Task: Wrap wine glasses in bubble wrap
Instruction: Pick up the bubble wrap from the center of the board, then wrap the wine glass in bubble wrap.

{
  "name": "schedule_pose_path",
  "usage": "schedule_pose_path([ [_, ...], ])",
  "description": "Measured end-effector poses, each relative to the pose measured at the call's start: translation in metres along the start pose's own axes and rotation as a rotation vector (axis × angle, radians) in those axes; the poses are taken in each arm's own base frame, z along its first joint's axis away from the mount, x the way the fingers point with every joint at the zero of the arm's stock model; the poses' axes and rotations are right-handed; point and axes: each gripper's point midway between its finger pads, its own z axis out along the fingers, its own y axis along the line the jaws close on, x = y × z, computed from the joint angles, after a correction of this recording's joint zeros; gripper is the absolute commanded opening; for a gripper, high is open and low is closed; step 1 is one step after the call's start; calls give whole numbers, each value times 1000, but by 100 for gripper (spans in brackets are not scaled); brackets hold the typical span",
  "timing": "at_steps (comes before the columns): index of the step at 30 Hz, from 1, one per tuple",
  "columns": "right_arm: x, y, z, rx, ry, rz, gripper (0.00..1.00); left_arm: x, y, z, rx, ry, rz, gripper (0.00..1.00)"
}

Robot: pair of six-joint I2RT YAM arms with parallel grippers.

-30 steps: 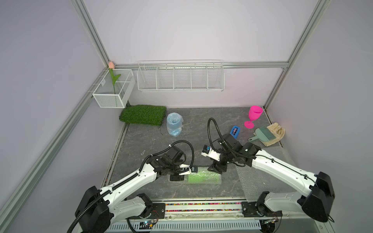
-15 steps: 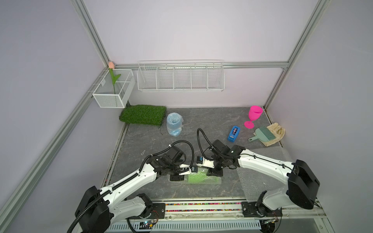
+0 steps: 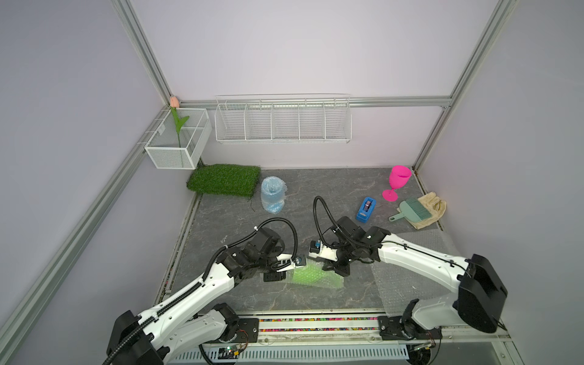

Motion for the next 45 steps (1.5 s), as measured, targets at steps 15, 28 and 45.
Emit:
schedule_pose_path([
  [15, 3, -14, -16, 103, -121, 8, 7, -29, 26, -97, -291, -185, -52, 76],
  [28, -24, 3, -65, 177, -352, -115, 7, -19, 16, -146, -450, -249, -101, 99],
  [45, -22, 62, -84, -49, -409, -286, 7, -30, -12, -156, -352, -348, -91, 99],
])
